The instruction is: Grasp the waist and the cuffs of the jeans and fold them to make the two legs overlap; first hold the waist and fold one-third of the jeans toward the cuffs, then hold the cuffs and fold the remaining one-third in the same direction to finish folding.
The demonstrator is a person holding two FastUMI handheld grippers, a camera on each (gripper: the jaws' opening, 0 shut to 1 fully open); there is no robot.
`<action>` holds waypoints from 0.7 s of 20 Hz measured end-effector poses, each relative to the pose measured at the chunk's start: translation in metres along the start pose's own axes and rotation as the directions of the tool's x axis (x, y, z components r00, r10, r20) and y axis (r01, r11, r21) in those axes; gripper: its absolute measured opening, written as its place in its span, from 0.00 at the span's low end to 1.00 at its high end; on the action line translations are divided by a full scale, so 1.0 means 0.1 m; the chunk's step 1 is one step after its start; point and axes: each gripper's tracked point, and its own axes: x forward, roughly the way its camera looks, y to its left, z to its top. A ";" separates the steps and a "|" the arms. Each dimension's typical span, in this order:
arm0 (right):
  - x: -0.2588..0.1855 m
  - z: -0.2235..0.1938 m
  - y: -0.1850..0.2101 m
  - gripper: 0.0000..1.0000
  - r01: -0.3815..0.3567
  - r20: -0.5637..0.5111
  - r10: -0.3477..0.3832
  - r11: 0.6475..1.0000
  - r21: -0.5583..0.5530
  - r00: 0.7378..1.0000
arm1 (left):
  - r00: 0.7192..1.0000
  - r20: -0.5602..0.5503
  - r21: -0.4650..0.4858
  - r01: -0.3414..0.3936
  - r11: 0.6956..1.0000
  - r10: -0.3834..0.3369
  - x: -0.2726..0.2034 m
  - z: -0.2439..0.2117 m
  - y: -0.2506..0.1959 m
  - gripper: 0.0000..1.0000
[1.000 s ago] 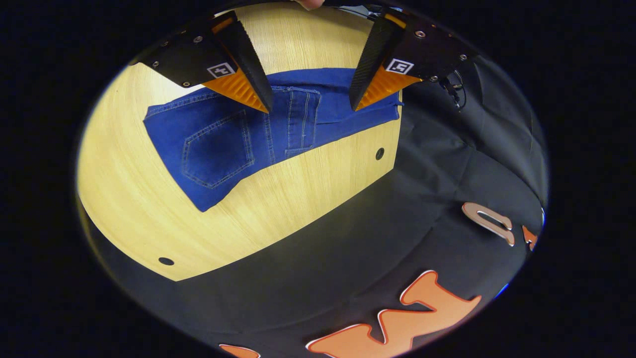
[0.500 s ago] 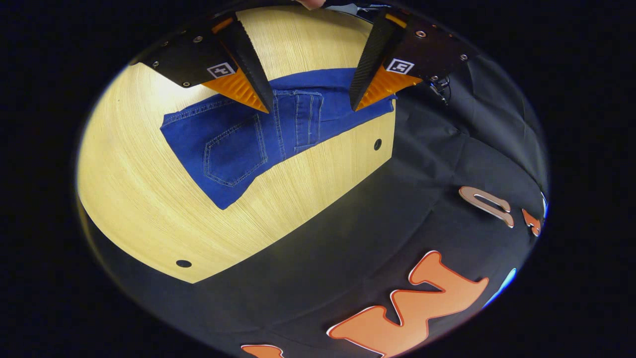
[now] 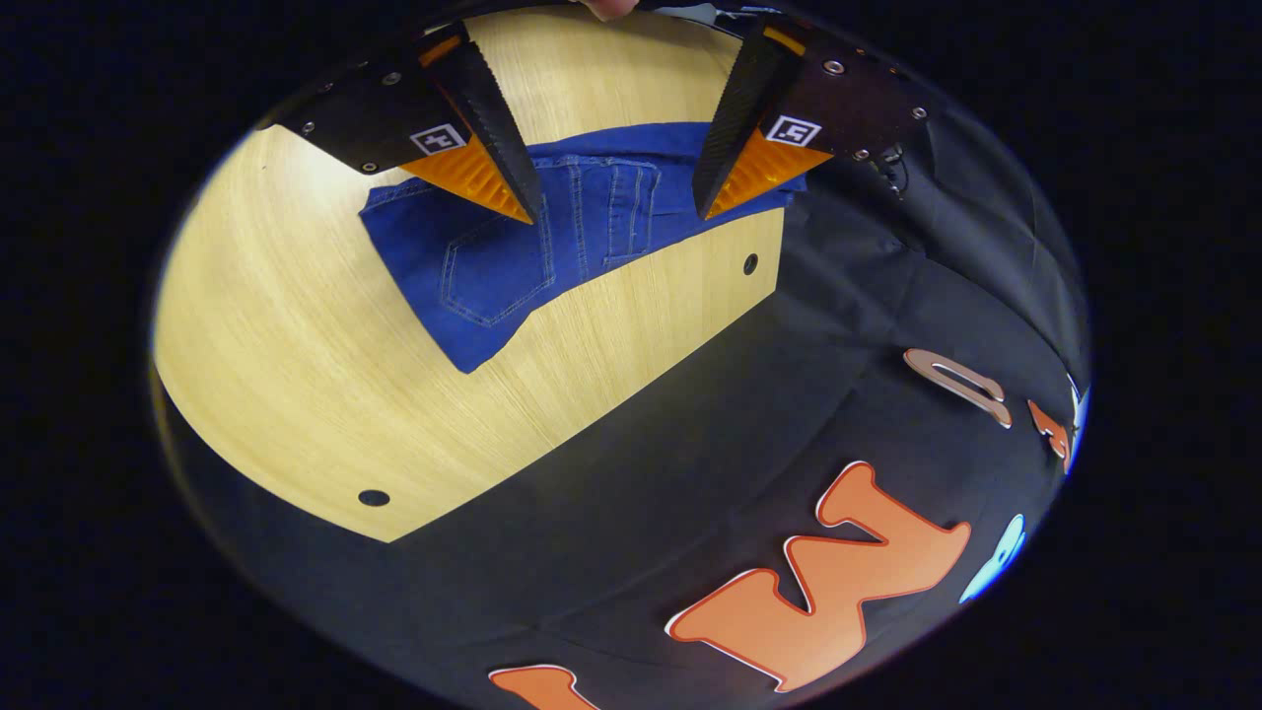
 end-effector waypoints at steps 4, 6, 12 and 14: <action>-0.05 0.13 -0.03 0.97 -0.021 0.030 0.022 0.999 -0.048 0.999 | 0.997 0.049 0.113 0.049 0.992 -0.055 -0.24 0.00 -0.62 0.08; -0.08 0.15 -0.12 0.97 -0.006 0.028 0.009 0.995 -0.099 1.000 | 0.994 0.065 0.169 0.071 0.983 -0.083 -0.36 -0.02 -0.97 0.08; -0.17 0.28 -0.29 0.98 0.018 0.066 -0.002 0.969 -0.246 0.998 | 0.975 0.102 0.288 0.161 0.944 -0.198 -0.76 -0.03 -2.00 0.07; -0.22 0.39 -0.33 0.98 0.024 0.113 0.009 0.958 -0.287 0.994 | 0.969 0.108 0.311 0.179 0.933 -0.222 -0.83 -0.07 -2.28 0.07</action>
